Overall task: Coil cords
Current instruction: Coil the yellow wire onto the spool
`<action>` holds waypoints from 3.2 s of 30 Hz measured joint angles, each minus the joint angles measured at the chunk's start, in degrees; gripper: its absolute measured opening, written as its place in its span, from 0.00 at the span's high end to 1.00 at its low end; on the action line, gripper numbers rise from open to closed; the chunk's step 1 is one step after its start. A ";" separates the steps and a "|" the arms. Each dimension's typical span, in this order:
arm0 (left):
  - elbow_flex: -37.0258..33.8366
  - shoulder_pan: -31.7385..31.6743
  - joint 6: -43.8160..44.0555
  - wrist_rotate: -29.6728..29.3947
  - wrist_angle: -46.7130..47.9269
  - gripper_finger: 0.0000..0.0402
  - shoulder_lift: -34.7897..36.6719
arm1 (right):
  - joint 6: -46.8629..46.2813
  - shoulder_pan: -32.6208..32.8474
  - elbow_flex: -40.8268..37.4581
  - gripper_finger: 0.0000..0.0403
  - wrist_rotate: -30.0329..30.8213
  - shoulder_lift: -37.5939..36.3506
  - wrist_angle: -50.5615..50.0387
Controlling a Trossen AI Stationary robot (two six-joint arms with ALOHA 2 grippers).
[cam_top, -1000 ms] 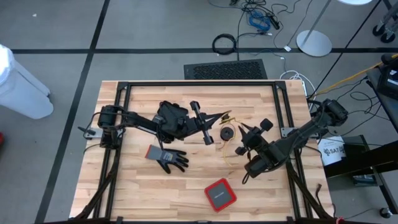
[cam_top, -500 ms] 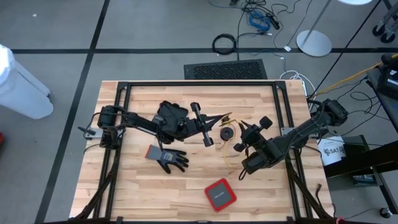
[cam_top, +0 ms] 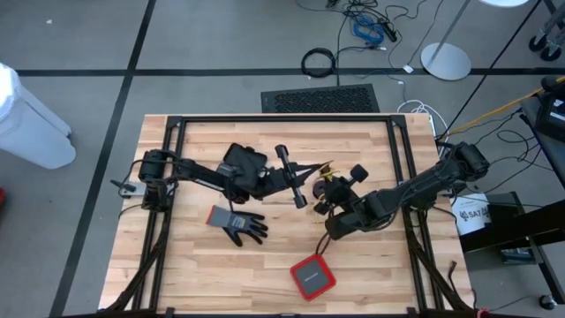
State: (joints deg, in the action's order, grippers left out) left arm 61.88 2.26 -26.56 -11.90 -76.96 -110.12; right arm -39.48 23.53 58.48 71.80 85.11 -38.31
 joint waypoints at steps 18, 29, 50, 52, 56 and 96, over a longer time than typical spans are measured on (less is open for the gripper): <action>0.34 -1.66 -11.75 -4.58 2.11 1.00 -3.66 | 13.79 0.15 -0.02 1.00 -0.10 -0.16 19.16; 0.23 -0.85 -20.70 -5.64 9.33 1.00 -5.14 | 15.42 0.81 -0.04 1.00 -5.86 -4.45 15.62; 0.05 1.69 -2.16 8.92 27.14 1.00 5.09 | 23.26 -1.49 0.17 1.00 -30.94 -20.80 -7.62; 0.05 0.89 1.06 11.80 25.81 1.00 5.09 | 23.97 -1.49 0.20 1.00 -29.98 -20.82 -7.49; 0.05 -0.57 4.92 15.64 23.92 1.00 5.09 | 25.17 -1.47 0.20 0.99 -29.45 -20.82 -7.08; 0.21 -4.50 9.83 20.74 16.23 1.00 5.37 | -4.96 15.92 0.02 0.89 -20.66 -17.91 -21.45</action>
State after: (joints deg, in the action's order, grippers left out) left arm 62.08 -2.24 -16.73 8.84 -60.73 -104.75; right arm -44.44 39.45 58.50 51.14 67.20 -59.76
